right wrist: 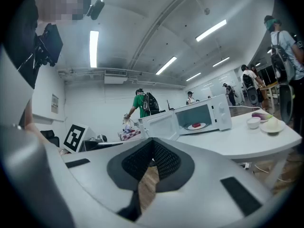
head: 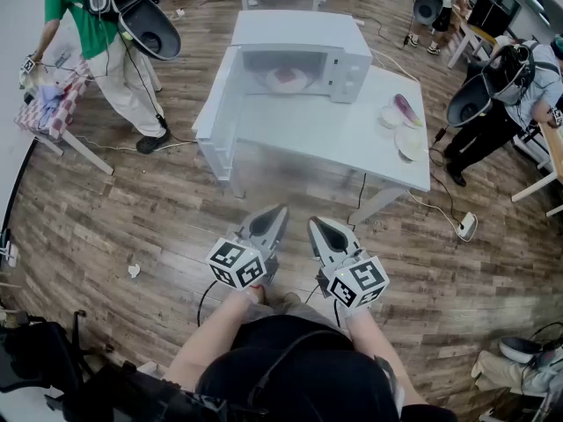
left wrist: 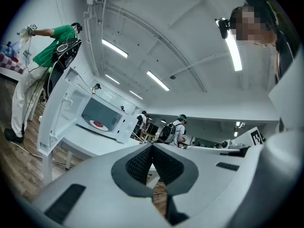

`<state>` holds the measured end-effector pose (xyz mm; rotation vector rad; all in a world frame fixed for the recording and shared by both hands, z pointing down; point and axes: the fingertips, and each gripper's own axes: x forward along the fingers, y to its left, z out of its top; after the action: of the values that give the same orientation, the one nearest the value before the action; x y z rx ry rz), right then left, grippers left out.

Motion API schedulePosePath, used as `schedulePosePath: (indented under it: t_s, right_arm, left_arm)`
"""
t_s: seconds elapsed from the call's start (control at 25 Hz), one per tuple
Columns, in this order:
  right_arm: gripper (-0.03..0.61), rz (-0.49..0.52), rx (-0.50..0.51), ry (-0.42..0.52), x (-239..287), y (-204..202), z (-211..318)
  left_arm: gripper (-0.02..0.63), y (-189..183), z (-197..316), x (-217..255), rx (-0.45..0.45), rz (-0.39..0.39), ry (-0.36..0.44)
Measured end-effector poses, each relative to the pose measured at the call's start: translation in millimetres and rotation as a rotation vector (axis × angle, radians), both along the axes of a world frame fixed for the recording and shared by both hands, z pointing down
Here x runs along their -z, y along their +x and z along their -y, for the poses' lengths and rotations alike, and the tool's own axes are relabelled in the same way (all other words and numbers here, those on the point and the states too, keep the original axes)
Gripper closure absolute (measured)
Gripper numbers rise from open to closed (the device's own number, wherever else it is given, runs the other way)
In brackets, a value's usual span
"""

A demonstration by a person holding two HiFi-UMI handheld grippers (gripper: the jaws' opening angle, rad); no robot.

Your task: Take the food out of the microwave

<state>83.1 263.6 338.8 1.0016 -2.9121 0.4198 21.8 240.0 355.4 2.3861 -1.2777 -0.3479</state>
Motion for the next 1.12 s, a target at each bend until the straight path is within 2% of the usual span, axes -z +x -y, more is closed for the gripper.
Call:
schedulePosePath:
  t_s: [0.24,0.56,0.84,1.0,1.12]
  right_arm:
    - [0.558,-0.012,-0.026,0.022,0,12,9]
    - [0.558,-0.066,-0.124,0.076,-2,56,28]
    - [0.558,-0.068,-0.149,0.049,-16,64,56]
    - [0.558,-0.077,-0.161,0.022,-29,60,84]
    - [0.558,-0.08,-0.141,0.013,-31,50,114]
  left_arm:
    - [0.603,14,2,-3,0.016,0.042,0.009]
    - [0.603,21,9,4,0.063,0.208,0.058]
    - [0.603,13,38,-11,0.09,0.203,0.028]
    - [0.603,11,71,-26,0.1,0.233,0.011]
    - [0.603,6,106,-26,0.104,0.251,0.026]
